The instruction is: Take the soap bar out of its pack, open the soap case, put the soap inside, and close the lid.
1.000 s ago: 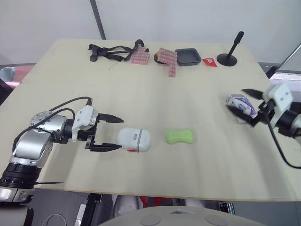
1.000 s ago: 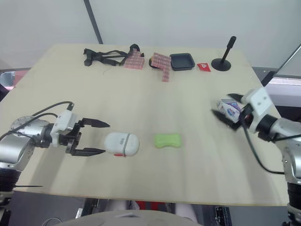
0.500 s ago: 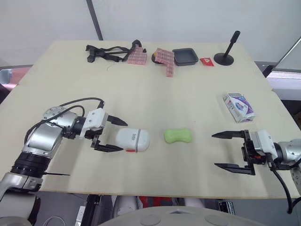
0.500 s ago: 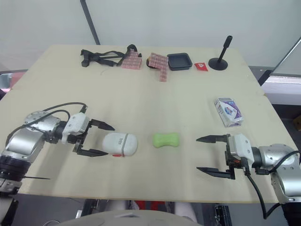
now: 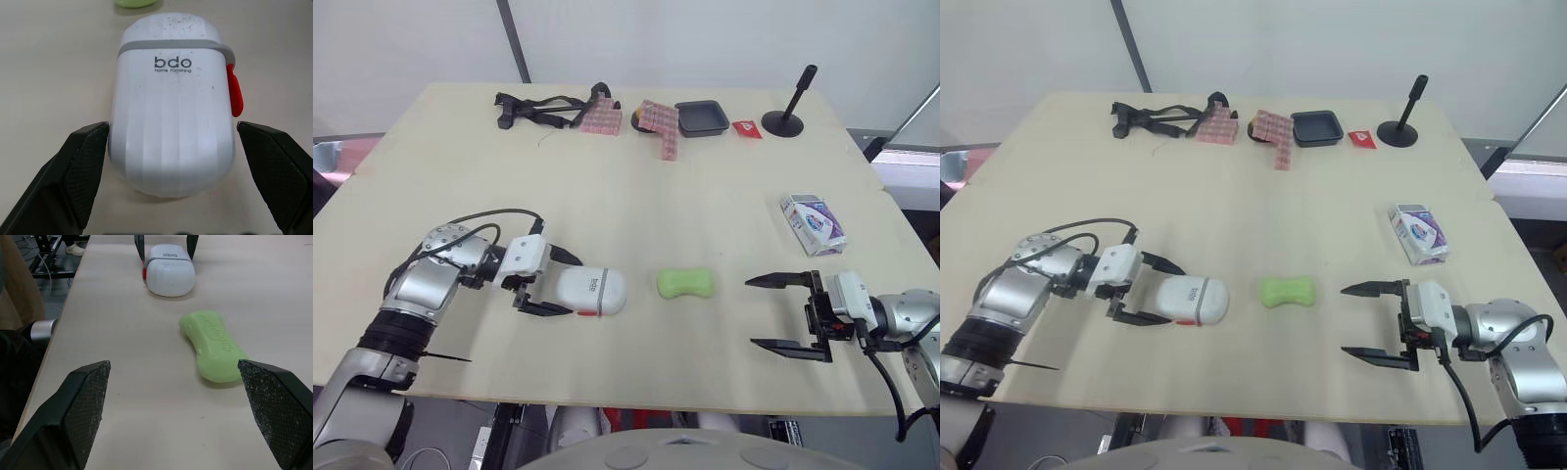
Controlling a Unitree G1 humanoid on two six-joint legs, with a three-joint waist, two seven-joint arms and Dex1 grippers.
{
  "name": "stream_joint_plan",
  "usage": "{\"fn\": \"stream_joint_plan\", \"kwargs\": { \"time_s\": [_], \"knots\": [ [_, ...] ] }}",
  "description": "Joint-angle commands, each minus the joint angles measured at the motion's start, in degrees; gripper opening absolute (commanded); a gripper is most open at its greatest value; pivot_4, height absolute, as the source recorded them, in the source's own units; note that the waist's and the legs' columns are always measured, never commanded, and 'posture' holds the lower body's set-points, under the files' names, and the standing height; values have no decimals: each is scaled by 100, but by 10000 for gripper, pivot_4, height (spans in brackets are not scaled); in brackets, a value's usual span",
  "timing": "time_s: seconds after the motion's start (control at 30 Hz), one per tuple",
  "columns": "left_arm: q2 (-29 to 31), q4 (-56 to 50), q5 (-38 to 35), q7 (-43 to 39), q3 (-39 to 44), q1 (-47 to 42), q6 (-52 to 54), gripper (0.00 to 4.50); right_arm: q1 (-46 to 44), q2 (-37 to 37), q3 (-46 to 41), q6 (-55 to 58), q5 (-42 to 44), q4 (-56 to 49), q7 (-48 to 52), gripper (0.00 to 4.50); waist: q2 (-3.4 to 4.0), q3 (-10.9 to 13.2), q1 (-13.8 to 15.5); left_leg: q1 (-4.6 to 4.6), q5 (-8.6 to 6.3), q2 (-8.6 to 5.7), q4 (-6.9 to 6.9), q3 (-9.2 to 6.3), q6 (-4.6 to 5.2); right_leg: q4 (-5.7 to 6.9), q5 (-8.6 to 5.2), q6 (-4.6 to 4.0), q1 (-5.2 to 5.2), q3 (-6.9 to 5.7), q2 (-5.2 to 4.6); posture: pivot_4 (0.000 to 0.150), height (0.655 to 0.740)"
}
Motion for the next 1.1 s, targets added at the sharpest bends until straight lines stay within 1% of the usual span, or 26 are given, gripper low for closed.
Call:
{"fn": "stream_joint_plan", "kwargs": {
  "time_s": [0.03, 0.37, 0.7, 0.8, 0.83, 1.1],
  "knots": [
    [-21, -12, 72, 98, 0, 38, -140, 45000, 7, -67, -57, -36, 44, -77, -26, 44804, 0, 0, 8, 0, 0, 0, 0, 0, 0, 0, 0, 0, 0, 0, 1, 1500, 7400],
    [-133, 208, 274, 304, -58, 46, -515, 45000, 23, -119, -51, 41, 83, -136, -73, 44804, 0, 0, 55, 1, 0, 0, 1, 0, 0, 0, 0, 0, 1, -1, 0, 1500, 7400],
    [-223, 463, 294, 347, -74, -90, -781, 45000, 38, -131, -51, 108, 65, -216, -148, 44804, 0, 0, 60, 1, 0, 0, 1, 0, 0, 1, 0, 0, 2, -2, -1, 1500, 7400],
    [-258, 465, 269, 348, -82, -108, -813, 36016, 48, -140, -50, 124, 59, -247, -176, 45000, 0, 0, 64, 0, 0, 0, 2, 0, 0, 1, 0, 0, 2, -2, -1, 1500, 7400],
    [-264, 457, 263, 341, -86, -107, -808, 34563, 52, -145, -51, 135, 58, -261, -189, 45000, 0, 0, 66, 0, 0, 0, 2, 0, 0, 0, 0, 0, 2, -2, -1, 1500, 7400],
    [-273, 436, 255, 361, -59, -92, -882, 34573, 53, -187, -51, 214, 67, -341, -257, 45000, 0, 0, 70, -1, 0, 0, 2, 0, 0, 0, 0, 0, 2, -2, -1, 1500, 7400]
  ]
}}
